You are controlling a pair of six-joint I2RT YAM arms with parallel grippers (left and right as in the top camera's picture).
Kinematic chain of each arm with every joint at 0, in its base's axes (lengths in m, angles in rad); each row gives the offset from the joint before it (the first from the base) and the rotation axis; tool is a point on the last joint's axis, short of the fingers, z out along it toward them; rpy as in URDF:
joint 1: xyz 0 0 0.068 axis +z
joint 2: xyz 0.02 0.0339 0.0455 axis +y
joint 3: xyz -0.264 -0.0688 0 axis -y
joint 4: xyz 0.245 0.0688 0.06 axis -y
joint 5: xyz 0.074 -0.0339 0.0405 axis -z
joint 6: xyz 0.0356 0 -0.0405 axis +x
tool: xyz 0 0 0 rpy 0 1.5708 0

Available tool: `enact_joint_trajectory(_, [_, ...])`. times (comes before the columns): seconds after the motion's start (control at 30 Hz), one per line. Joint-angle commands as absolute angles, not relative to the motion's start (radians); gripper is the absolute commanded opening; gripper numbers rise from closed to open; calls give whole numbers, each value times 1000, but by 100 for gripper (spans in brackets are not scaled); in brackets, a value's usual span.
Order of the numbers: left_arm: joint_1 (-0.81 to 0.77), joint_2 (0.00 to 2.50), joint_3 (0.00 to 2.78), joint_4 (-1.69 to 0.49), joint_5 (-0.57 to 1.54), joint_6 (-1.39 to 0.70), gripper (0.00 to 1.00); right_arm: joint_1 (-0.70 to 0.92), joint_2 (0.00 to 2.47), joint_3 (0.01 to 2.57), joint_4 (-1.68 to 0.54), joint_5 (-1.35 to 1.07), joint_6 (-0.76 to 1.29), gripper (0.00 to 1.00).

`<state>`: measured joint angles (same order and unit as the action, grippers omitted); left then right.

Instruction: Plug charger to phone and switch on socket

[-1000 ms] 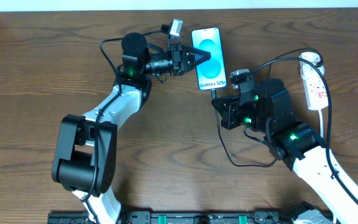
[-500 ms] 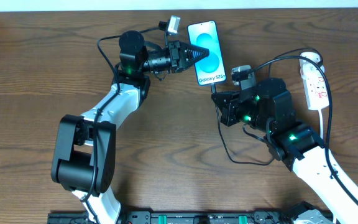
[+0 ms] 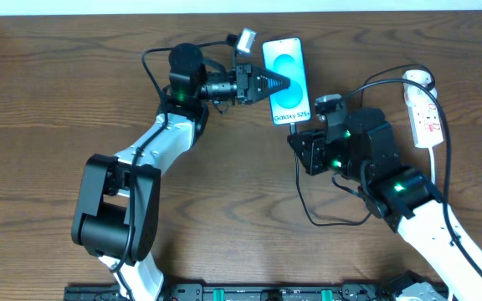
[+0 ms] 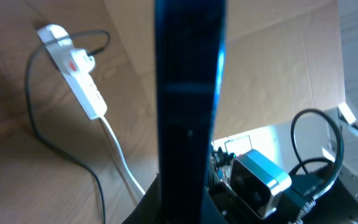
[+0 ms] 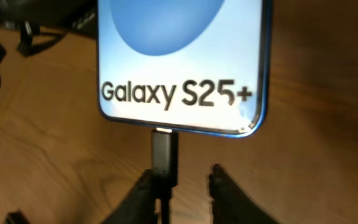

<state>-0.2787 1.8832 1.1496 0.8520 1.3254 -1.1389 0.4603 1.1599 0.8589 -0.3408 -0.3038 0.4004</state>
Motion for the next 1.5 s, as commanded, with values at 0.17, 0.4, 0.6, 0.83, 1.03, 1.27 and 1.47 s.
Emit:
enact_joint_trajectory(0.17, [-278, 1868, 1150, 862, 1295, -924, 7, 456, 947, 889, -417, -372, 287, 70])
enact_joint_trajectory(0.4, [-278, 1868, 1150, 862, 1191, -949, 7, 513, 897, 887, -525, -176, 276, 80])
enact_joint_trajectory(0.6, [-278, 1868, 1150, 862, 1185, -1024, 7, 599, 1032, 887, -505, -15, 337, 65])
enact_joint_trajectory(0.83, [-278, 1868, 1150, 861, 1239, -1046, 7, 640, 1167, 887, -408, 80, 344, 54])
enact_joint_trajectory(1.03, [-278, 1868, 1150, 838, 1275, -1054, 7, 640, 1176, 887, -357, 160, 344, 24])
enact_joint_trajectory(1.27, [-278, 1868, 1150, 809, 1275, -1061, 7, 640, 1179, 887, -326, 150, 358, 1])
enact_joint_trajectory(1.47, [-281, 1868, 1150, 809, 1291, -1072, 7, 639, 1180, 887, -307, 152, 358, 1])
